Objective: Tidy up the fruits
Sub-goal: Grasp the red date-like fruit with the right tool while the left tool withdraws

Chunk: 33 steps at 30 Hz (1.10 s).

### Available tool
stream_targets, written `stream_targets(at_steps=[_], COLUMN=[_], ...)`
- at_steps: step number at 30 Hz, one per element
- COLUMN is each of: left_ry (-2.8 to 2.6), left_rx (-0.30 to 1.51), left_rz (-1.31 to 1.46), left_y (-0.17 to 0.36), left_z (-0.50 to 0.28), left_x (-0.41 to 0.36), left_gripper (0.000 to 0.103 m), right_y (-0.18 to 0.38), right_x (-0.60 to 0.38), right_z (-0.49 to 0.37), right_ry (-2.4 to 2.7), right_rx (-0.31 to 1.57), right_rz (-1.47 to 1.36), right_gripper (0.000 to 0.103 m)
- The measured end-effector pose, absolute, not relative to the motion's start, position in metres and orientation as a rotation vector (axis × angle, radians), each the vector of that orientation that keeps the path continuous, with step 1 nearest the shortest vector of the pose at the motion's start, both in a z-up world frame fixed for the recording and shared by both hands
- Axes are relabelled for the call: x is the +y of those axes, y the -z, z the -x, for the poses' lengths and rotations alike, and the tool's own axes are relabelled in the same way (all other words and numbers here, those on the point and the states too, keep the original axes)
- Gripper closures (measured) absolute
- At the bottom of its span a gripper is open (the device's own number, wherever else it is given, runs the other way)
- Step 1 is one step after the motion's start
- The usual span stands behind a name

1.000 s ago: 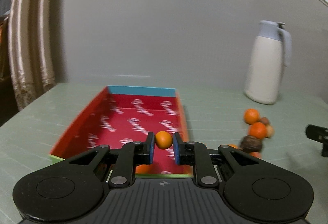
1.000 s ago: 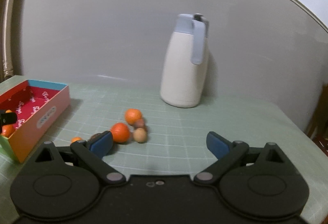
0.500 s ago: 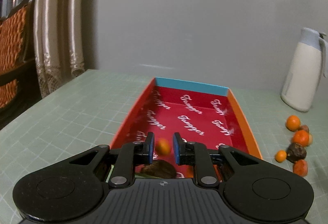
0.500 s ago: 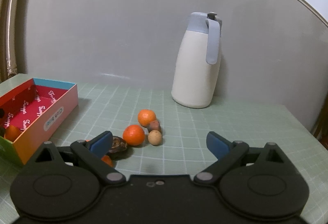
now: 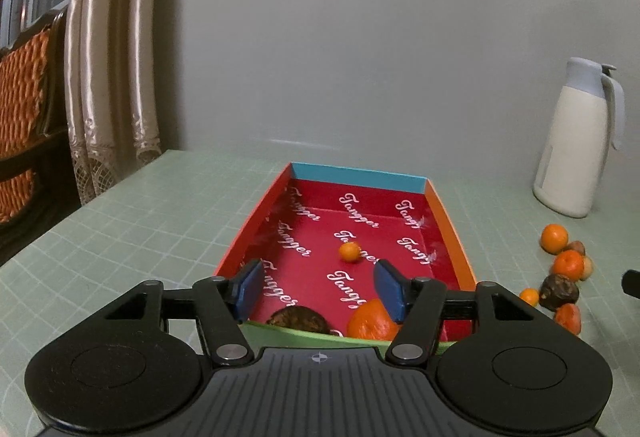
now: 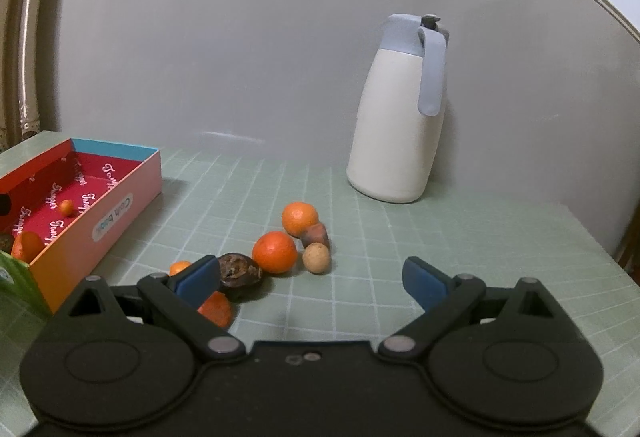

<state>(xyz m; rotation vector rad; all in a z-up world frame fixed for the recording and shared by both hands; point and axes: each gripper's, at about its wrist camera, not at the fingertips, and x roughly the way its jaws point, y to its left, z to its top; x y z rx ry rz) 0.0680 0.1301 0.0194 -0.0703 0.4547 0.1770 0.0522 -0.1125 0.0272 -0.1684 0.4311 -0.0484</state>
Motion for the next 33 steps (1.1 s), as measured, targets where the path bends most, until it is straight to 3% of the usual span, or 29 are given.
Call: stream_targets(at_steps=[3, 8, 12, 16, 33], left_ry=[-0.177, -0.185, -0.2, -0.206, -0.283], left_rx=[0.458, 0.458, 0.458, 0.454, 0.441], left_rz=[0.067, 0.071, 0.075, 0.087, 0.119], left_y=[-0.02, -0.021, -0.02, -0.019, -0.016], left_z=[-0.066, -0.064, -0.062, -0.059, -0.043], left_x=[0.13, 0.135, 0.142, 0.151, 0.193], left_gripper=[0.042, 0.042, 0.042, 0.042, 0.042], right_y=[-0.027, -0.021, -0.013, -0.007, 0.015], right_x=[-0.109, -0.101, -0.093, -0.082, -0.061], right_z=[-0.052, -0.057, -0.062, -0.068, -0.09], right_ry=[0.042, 0.035, 0.014, -0.017, -0.011], right_rx=[0.428, 0.449, 0.49, 0.53, 0.664], right_rz=[0.162, 0.16, 0.161, 0.156, 0.121], right_gripper=[0.006, 0.02, 0.023, 0.037, 0.073])
